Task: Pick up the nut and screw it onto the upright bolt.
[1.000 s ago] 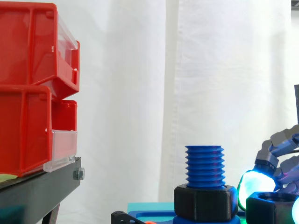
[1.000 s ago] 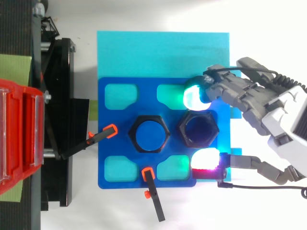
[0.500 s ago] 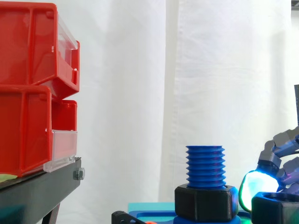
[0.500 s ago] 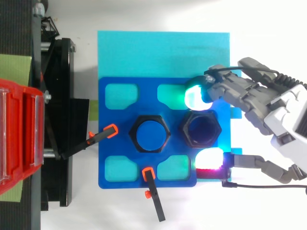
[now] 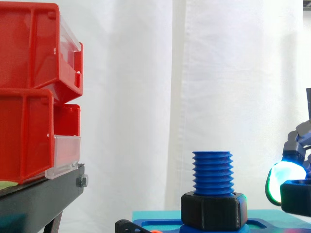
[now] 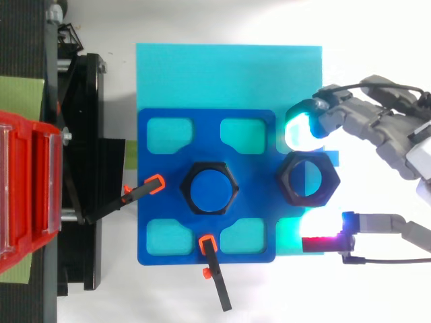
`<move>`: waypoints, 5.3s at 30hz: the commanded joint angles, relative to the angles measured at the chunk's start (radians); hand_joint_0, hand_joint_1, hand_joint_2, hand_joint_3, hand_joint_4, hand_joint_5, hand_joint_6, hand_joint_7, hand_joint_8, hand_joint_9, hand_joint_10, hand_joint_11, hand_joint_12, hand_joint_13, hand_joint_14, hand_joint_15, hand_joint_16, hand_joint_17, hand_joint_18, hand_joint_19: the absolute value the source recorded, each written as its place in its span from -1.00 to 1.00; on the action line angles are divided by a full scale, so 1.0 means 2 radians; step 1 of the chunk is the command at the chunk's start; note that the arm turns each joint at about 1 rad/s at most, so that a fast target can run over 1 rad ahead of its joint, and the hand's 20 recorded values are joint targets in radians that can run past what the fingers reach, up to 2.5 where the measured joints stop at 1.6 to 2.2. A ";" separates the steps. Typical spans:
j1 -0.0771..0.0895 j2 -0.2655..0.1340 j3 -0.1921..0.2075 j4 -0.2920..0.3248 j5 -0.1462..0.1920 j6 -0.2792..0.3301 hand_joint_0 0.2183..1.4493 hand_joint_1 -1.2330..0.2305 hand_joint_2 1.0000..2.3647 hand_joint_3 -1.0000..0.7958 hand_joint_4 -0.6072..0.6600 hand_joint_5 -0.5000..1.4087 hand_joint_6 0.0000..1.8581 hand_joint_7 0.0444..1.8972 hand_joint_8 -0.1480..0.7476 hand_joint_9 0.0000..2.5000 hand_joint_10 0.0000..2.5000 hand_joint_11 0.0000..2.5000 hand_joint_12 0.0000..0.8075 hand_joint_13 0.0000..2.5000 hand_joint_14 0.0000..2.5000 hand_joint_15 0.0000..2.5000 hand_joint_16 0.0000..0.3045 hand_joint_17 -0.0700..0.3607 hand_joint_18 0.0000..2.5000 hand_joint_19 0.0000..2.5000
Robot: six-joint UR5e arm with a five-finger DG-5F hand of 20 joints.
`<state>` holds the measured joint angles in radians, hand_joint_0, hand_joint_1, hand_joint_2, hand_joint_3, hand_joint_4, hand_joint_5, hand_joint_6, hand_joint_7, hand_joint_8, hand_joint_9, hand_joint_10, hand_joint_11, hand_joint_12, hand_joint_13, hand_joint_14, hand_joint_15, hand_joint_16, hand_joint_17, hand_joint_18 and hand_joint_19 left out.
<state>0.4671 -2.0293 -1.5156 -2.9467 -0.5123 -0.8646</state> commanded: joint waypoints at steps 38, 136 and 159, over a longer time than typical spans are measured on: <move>-0.047 0.008 0.069 0.097 -0.125 -0.163 -0.43 -0.34 -1.00 -0.44 0.48 -0.65 -0.46 0.12 0.10 -0.55 -1.00 -1.00 -0.03 -0.50 -1.00 -0.99 -0.73 -0.25 -0.65 -0.98; -0.053 -0.043 0.067 0.127 -0.149 -0.157 -0.43 -0.30 -1.00 -0.44 0.49 -0.64 -0.46 0.10 0.12 -0.52 -1.00 -1.00 0.00 -0.45 -1.00 -0.96 -0.72 -0.23 -0.60 -0.94; -0.056 -0.067 0.069 0.140 -0.160 -0.136 -0.43 -0.29 -1.00 -0.44 0.48 -0.64 -0.46 0.10 0.13 -0.52 -1.00 -1.00 0.01 -0.45 -1.00 -0.96 -0.72 -0.23 -0.60 -0.94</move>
<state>0.3566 -2.1585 -1.3793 -2.6610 -0.8267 -1.1541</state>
